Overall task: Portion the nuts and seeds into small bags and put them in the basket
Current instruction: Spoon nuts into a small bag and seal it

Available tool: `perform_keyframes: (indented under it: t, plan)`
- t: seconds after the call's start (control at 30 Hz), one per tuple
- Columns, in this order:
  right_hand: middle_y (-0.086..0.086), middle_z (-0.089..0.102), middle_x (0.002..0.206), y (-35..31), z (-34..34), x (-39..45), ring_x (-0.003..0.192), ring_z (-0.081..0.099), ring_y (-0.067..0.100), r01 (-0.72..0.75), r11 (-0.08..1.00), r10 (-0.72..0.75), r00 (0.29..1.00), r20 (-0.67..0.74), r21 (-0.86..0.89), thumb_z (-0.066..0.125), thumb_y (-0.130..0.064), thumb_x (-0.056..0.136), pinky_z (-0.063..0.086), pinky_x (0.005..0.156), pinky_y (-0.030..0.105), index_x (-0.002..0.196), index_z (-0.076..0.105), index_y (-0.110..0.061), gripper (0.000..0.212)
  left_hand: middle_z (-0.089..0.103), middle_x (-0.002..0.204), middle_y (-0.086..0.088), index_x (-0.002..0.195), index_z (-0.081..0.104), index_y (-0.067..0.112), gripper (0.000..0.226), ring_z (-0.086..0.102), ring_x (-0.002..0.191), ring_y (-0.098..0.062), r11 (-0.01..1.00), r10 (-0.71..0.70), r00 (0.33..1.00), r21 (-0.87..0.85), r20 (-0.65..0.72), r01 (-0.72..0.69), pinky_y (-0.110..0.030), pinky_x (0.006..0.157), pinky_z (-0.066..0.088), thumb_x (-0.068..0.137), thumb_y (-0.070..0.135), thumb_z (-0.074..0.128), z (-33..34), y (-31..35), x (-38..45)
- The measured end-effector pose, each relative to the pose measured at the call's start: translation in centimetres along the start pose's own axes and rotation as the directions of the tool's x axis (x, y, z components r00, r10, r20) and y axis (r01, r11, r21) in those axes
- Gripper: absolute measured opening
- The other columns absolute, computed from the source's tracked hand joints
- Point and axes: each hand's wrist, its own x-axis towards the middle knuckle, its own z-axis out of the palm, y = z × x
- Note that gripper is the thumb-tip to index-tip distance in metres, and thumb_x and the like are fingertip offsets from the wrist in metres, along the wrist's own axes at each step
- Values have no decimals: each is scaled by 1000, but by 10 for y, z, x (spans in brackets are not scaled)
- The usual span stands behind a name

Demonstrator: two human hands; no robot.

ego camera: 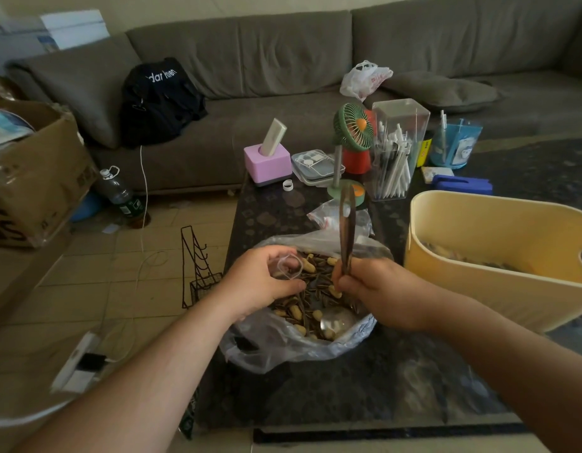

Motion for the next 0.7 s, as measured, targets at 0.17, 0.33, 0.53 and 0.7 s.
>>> perform_keyframes:
  t: [0.17, 0.33, 0.53, 0.7]
  plan:
    - [-2, 66, 90, -3, 4, 0, 79, 62, 12, -101, 964, 102, 995, 8, 245, 48, -25, 110, 56, 76, 33, 98, 64, -29, 21, 77, 114, 24, 128, 70, 39, 59, 71, 109, 4, 1000, 6, 1000, -14, -12, -6, -41, 109, 56, 77, 26, 96, 0, -1, 0]
    - [-2, 69, 84, -10, 2, 0, 71, 65, 6, -119, 953, 146, 986, -77, 277, 49, -27, 110, 58, 71, 28, 99, 65, -30, 20, 76, 115, 24, 128, 70, 39, 59, 70, 110, 5, 1000, -6, 1000, -14, -1, 6, -40, 109, 55, 77, 26, 96, -2, 0, -2]
    - [-7, 66, 83, -20, -14, -2, 77, 61, 5, 23, 998, 8, 890, -456, 61, 48, -30, 109, 46, 64, 14, 97, 59, -32, 16, 75, 115, 26, 129, 69, 43, 61, 67, 114, 4, 998, -21, 1000, 60, -4, 21, -41, 110, 54, 76, 32, 96, -1, 6, -3]
    - [-17, 62, 93, -22, -14, 1, 83, 56, 4, 182, 974, -229, 782, -580, -138, 50, -29, 107, 44, 74, 14, 105, 61, -27, 11, 74, 112, 26, 124, 69, 45, 53, 66, 111, 6, 997, -5, 1000, 81, -22, 7, -36, 106, 55, 79, 32, 94, 7, 14, -5]
